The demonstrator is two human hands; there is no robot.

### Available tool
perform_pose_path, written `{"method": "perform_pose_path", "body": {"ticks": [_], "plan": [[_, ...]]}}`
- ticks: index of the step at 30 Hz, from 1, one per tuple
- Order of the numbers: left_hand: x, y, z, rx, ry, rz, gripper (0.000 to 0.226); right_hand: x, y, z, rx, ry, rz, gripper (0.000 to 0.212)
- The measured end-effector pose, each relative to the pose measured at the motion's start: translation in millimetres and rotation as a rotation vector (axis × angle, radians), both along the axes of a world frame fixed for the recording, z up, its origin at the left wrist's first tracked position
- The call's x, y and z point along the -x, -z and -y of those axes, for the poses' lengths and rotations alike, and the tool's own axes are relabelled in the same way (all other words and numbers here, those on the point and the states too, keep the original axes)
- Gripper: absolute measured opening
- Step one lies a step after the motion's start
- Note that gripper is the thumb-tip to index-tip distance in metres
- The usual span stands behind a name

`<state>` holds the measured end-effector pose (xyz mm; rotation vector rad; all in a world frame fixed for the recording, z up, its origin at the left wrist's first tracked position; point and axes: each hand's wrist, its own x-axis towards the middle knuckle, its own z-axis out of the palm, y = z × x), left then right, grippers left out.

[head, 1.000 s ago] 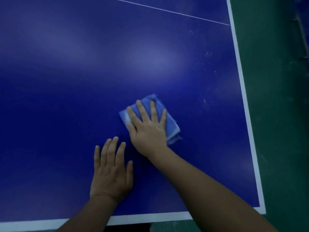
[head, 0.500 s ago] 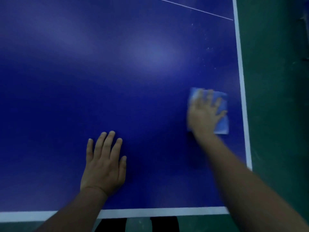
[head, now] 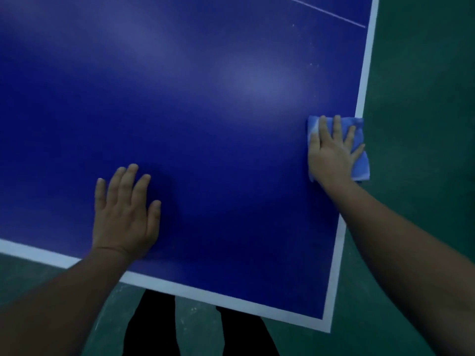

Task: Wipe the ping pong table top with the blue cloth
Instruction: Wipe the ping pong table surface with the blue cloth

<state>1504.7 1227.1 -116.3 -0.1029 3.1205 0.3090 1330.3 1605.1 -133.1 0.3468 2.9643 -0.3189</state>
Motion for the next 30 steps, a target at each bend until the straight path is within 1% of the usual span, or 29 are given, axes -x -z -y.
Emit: {"method": "perform_pose_path", "body": {"ticks": [1, 2, 4, 5, 6, 7, 8, 9, 13, 15, 17, 18, 20, 22, 24, 26, 27, 28, 30], "plan": [[-10.2, 0.0, -20.4, -0.022, -0.004, -0.008, 0.06, -16.9, 2.5, 10.3, -0.028, -0.056, -0.007, 0.054], [-22.8, 1.4, -41.7, -0.047, 0.003, -0.009, 0.059, -47.1, 5.8, 20.5, -0.059, -0.173, -0.027, 0.054], [-46.8, 6.6, -80.5, -0.089, 0.009, 0.005, 0.057, -133.1, 10.9, 32.4, -0.058, -0.575, -0.064, 0.052], [-57.6, 9.9, -94.8, -0.086, 0.009, 0.025, 0.057, -170.8, 9.3, 27.5, -0.037, -0.792, -0.043, 0.051], [-66.5, 13.6, -104.4, -0.076, 0.013, 0.052, 0.058, -189.9, 9.3, 14.3, -0.024, -0.956, -0.018, 0.051], [-71.9, 16.9, -109.1, -0.066, 0.02, 0.078, 0.059, -187.5, 8.9, -2.5, -0.017, -1.058, 0.007, 0.052], [-73.7, 18.6, -110.0, -0.049, 0.025, 0.096, 0.059, -169.2, 8.5, -16.4, -0.016, -1.086, 0.012, 0.052], [-73.2, 19.1, -109.2, -0.031, 0.029, 0.111, 0.06, -142.7, 9.9, -26.6, -0.022, -1.043, -0.008, 0.051], [-72.1, 15.7, -110.6, -0.065, 0.021, 0.125, 0.06, -23.5, 4.7, -40.5, -0.067, -0.593, -0.035, 0.053], [-74.1, 17.1, -110.5, -0.065, 0.026, 0.105, 0.059, 1.8, 3.9, -36.9, -0.056, -0.405, -0.033, 0.053], [-75.7, 19.0, -109.4, -0.055, 0.041, 0.086, 0.059, -13.3, 4.4, -26.6, -0.07, -0.334, -0.048, 0.054], [-75.6, 19.5, -108.9, -0.053, 0.053, 0.082, 0.058, -36.9, 5.4, -21.9, -0.088, -0.357, -0.065, 0.054], [-75.6, 20.1, -107.9, -0.052, 0.063, 0.089, 0.056, -110.2, 7.7, -15.0, -0.084, -0.513, -0.077, 0.053], [-75.8, 21.7, -107.1, -0.045, 0.062, 0.103, 0.055, -198.6, 11.3, -19.2, -0.066, -0.748, -0.059, 0.052], [-74.9, 21.7, -107.8, -0.042, 0.056, 0.094, 0.055, -253.3, 11.3, -34.4, -0.066, -0.983, -0.029, 0.052], [-75.4, 20.0, -109.8, -0.034, 0.05, 0.078, 0.055, -244.8, 8.7, -48.3, -0.047, -1.149, 0.018, 0.051], [-76.5, 19.1, -111.2, -0.02, 0.045, 0.072, 0.056, -228.2, 6.3, -49.9, -0.06, -1.161, 0.014, 0.051], [-77.7, 18.6, -113.0, 0.0, 0.033, 0.06, 0.057, -207.5, 3.4, -49.5, -0.07, -1.117, -0.01, 0.052], [-81.7, 18.8, -120.6, 0.001, -0.035, 0.016, 0.058, -161.0, -0.8, -44.8, -0.08, -0.922, -0.028, 0.053]]}}
